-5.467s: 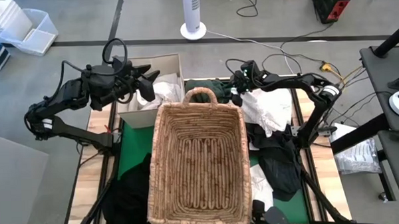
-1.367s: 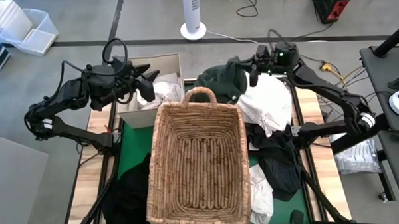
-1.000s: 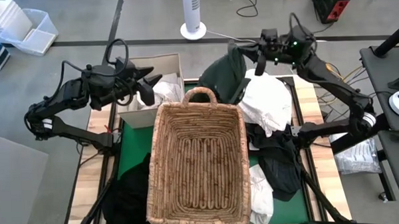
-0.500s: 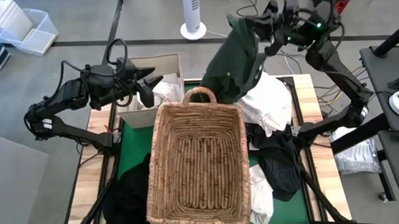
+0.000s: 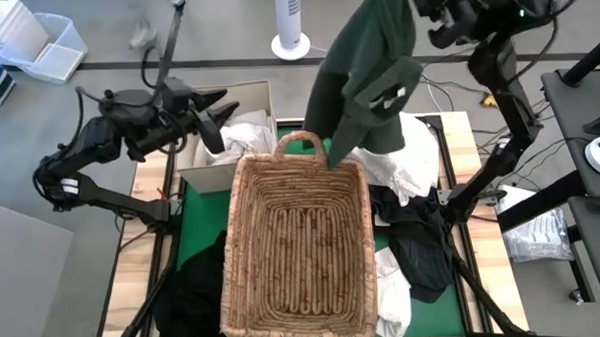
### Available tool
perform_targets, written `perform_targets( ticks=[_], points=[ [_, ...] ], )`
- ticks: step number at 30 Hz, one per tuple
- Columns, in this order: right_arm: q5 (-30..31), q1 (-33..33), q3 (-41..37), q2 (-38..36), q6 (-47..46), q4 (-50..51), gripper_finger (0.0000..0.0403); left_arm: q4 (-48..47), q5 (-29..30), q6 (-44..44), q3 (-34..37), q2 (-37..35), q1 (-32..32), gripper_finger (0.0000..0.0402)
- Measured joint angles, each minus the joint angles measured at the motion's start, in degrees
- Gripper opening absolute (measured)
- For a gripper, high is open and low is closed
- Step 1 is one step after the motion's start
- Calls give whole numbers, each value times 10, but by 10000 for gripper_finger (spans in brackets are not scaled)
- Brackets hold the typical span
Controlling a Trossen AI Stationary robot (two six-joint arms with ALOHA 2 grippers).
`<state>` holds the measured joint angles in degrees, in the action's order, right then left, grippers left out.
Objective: Pick & Place Cloths
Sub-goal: Put the green shirt into the brown basket
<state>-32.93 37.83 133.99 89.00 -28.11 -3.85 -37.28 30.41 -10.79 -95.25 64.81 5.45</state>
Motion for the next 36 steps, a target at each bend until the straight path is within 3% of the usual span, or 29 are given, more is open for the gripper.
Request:
perform_targets(
  ticks=[3,14,26,36],
  points=[
    [8,-3,-21,0,-84,-93,8,0,-1,13,-23,2,-1,190],
    [33,-64,7,41,-261,-236,8,-1,-30,64,-122,20,-1,190],
    [63,-180,10,58,-241,-235,8,-14,-30,95,-195,34,-1,190],
    [77,-249,10,79,-218,-178,8,-27,-30,103,-210,32,-1,190]
  ],
)
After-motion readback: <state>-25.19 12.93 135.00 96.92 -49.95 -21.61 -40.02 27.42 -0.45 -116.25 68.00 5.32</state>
